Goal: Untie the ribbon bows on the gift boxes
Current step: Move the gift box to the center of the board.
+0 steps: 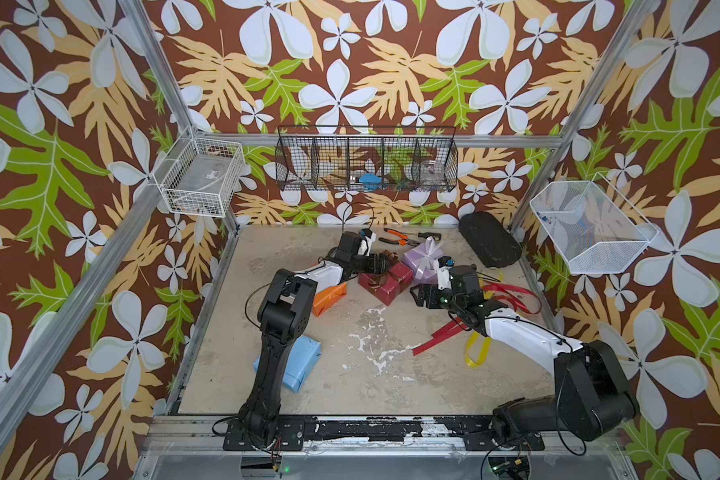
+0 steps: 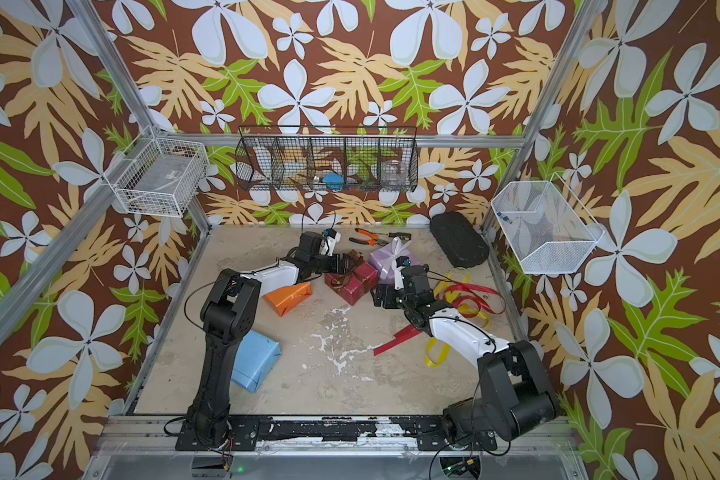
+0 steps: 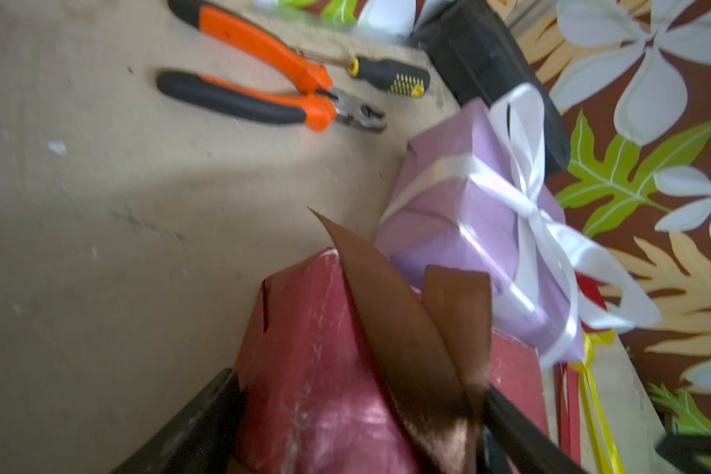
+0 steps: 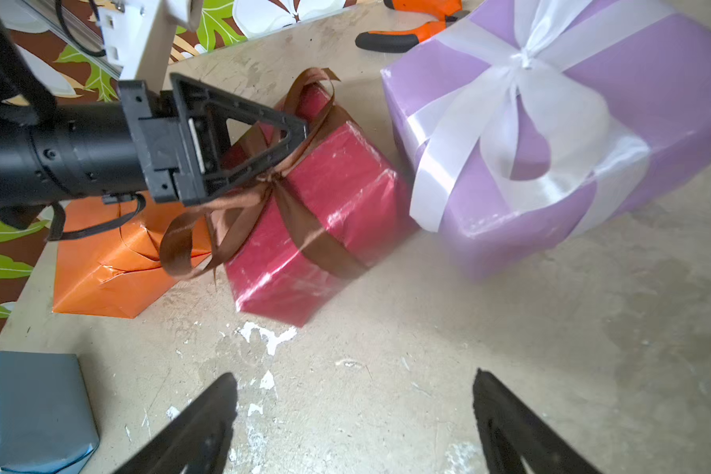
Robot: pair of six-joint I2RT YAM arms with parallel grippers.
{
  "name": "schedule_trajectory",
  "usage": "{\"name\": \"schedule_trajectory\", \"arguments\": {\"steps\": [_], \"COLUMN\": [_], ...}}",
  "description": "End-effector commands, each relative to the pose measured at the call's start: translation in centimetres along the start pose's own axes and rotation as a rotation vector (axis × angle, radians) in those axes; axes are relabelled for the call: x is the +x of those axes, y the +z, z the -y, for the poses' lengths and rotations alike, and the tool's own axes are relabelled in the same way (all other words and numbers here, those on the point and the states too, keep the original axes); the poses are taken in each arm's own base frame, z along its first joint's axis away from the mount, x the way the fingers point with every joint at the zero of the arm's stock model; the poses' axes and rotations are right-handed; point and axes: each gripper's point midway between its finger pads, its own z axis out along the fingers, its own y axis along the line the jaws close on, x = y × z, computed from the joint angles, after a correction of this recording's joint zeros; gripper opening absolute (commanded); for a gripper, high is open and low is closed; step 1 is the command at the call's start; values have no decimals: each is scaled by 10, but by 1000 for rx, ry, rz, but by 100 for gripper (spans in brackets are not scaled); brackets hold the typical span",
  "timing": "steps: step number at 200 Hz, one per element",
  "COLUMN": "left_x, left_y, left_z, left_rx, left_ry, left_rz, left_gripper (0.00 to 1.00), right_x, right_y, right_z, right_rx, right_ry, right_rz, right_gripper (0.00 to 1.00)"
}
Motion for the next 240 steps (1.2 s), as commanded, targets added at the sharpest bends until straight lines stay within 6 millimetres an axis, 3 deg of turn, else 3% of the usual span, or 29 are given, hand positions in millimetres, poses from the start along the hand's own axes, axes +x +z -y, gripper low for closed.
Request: {"name": "schedule_trajectory", "arguments": {"steps": [1,54,95,119,126,184,240], "left_x": [8,44,81,89,88,74,121], "left_y": [-10,-46,-68,-82,-87,-137,-170], "left_z": [9,29,46,61,64,78,78], "left_rx": [23,60,97,144,150,120,143], "left_ry": [17,-35,-60,-97,-102,-143,-271], "left_rz": [13,31,-8,-1,3,114,94], "left_gripper": [86,86,88,92,99,100,100], "right_x": [-6,20,35,45,46,34,34], "right_y": [5,13,-5,-16,-18,-22,-10], "right_z": [-11,-31,-35,-38,-37,-49,-46], "right_rx": [-69,-243,-296,-323,-315,-359,-346], "right_ry": [29,92,90,81,72,-3,-65], "right_rz": [29,-19,-2,-9,-2,3,-1], "right_gripper": [89,77,77,77,77,78,76]}}
